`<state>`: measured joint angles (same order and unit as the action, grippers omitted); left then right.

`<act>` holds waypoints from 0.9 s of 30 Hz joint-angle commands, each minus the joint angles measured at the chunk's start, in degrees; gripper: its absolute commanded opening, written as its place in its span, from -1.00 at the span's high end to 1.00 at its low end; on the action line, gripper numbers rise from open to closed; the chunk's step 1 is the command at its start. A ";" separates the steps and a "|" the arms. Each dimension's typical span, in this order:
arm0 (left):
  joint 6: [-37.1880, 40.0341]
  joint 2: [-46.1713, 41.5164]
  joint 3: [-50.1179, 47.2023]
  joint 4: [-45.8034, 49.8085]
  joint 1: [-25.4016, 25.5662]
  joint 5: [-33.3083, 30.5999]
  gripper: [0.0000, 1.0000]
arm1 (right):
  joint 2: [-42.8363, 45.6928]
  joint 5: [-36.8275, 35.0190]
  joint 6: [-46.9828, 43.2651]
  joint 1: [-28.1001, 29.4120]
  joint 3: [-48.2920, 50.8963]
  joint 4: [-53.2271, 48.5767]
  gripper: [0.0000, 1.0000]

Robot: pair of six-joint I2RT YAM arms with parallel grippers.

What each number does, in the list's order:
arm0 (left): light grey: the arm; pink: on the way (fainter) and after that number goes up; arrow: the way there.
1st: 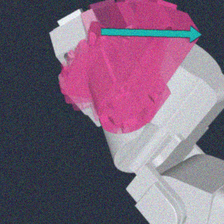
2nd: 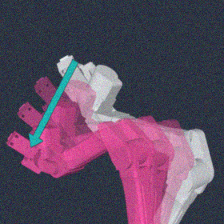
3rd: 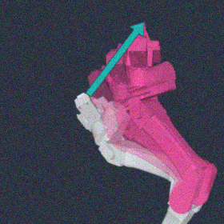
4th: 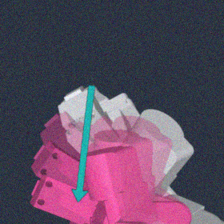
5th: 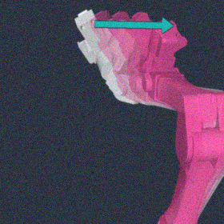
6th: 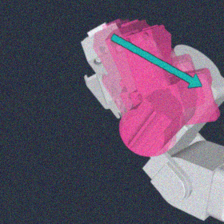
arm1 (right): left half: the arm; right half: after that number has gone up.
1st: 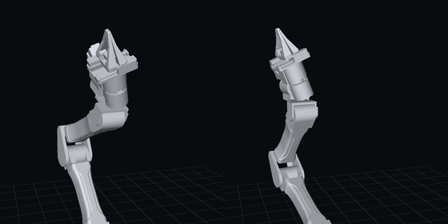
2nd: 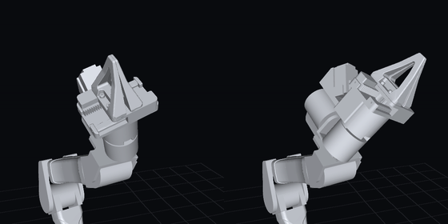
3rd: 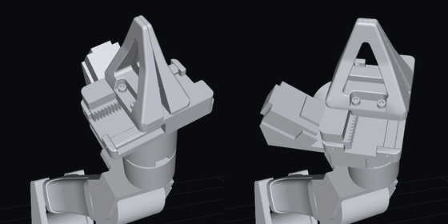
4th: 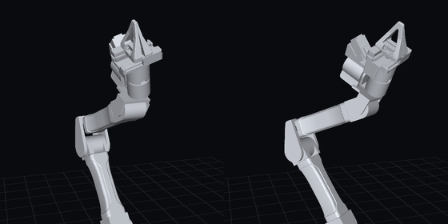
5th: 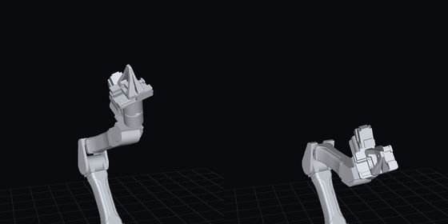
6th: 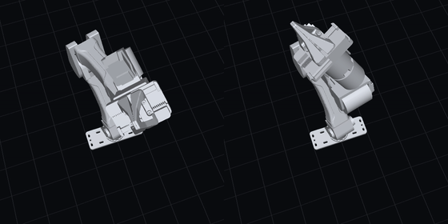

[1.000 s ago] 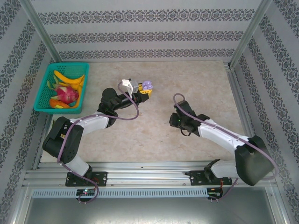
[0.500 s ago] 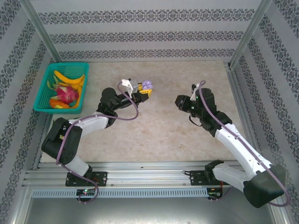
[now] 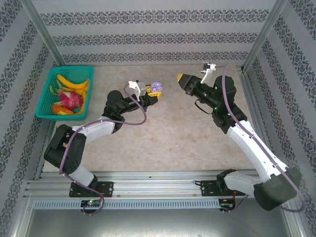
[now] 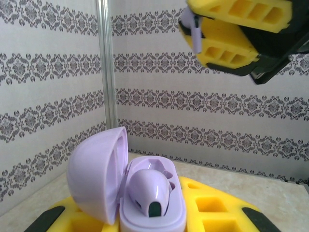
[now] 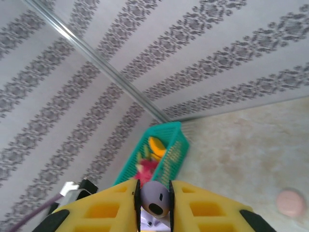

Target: Insert the wireless bluetooth earbuds into the charging case

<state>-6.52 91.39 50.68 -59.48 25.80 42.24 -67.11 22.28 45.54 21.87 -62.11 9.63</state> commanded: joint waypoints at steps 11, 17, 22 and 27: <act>-2.09 2.20 4.75 -3.84 1.51 0.65 1.00 | -6.86 7.37 7.37 1.86 2.38 24.28 0.52; -2.29 2.56 5.35 -4.05 1.62 0.30 1.00 | -8.12 8.08 7.28 4.18 4.13 26.53 0.52; -2.30 2.48 5.58 -3.85 1.63 0.29 1.00 | -8.56 8.16 7.25 5.11 6.30 27.85 0.53; -2.18 2.21 5.47 -3.69 1.64 0.26 1.00 | -8.95 8.43 7.20 5.46 7.39 28.16 0.52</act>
<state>-7.86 93.41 54.43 -60.03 26.68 42.19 -75.64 29.50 52.62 26.81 -55.48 33.80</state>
